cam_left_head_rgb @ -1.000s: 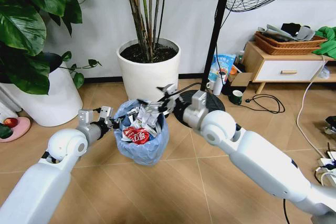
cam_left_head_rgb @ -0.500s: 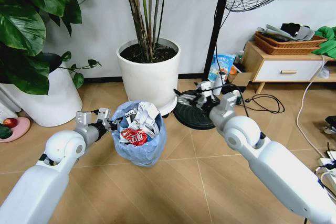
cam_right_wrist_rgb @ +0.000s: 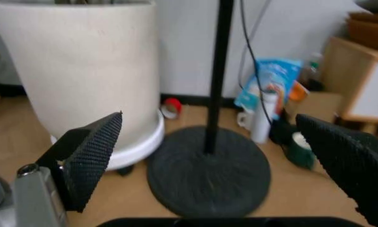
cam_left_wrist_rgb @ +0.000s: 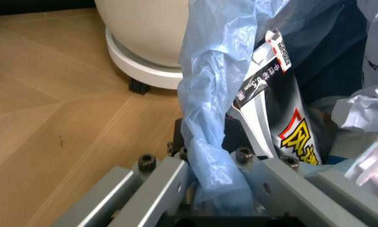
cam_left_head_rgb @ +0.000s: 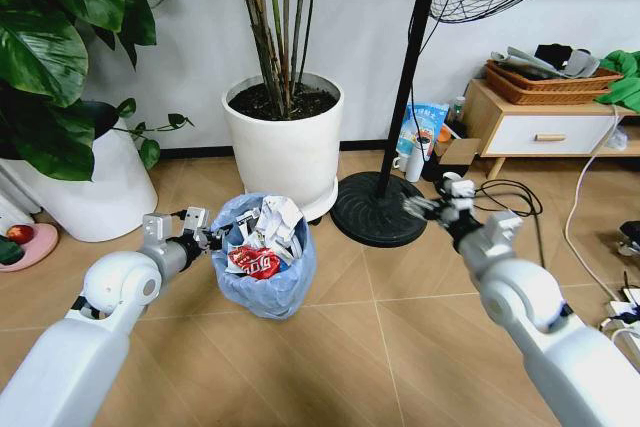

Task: Pick up the trash bin and place the garbage on the floor into it.

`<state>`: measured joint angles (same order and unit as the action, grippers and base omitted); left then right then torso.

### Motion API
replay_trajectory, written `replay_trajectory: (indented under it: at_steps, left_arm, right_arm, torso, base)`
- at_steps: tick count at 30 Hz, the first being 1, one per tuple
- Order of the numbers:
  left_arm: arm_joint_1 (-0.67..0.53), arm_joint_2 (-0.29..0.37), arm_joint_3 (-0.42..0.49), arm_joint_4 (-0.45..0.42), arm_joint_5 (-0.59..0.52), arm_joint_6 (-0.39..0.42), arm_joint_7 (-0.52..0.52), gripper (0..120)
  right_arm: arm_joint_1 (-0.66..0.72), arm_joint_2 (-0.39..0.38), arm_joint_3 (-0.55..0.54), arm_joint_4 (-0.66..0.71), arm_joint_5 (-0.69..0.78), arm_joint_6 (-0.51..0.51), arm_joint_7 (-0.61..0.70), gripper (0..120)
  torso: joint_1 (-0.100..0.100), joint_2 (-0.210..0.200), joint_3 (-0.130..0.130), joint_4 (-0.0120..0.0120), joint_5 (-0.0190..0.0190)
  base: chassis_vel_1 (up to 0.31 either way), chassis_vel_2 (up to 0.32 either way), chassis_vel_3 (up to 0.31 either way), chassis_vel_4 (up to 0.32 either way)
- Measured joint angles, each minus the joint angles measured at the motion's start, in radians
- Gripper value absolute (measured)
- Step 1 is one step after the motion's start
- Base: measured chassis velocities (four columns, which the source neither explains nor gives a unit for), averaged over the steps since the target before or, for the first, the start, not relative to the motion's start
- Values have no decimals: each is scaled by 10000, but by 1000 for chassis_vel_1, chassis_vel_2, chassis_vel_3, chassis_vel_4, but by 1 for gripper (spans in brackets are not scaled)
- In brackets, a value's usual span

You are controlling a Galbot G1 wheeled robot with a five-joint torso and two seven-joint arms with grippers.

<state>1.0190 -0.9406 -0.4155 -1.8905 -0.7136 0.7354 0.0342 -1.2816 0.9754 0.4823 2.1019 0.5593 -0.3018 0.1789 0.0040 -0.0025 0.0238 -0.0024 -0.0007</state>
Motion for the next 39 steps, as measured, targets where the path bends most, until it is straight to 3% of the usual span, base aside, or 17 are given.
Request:
replay_trajectory:
  at_steps: [6,7,13,39]
  left_arm:
    - [29,-98,-5,-84,140,0,-9,0]
    - [40,-104,-5,-111,161,0,-15,0]
    - [106,-156,-5,-234,207,0,-47,0]
    - [381,-214,-77,-574,202,0,-249,0]
  right_arm:
    - [-1378,1010,790,605,-794,160,-61,100]
    - [-1741,1467,970,829,-1075,199,-120,100]
    - [-2250,2251,1065,1132,-1905,382,-244,100]
    - [-2508,2475,648,1292,-2449,474,-246,100]
  torso:
    - [0,0,0,3,-1]
    - [0,0,0,1,-3]
    - [0,0,0,2,-3]
    - [0,1,1,1,-1]
  base:
    - [0,0,0,0]
    - [0,0,0,0]
    - [0,0,0,0]
    - [62,61,-65,-68]
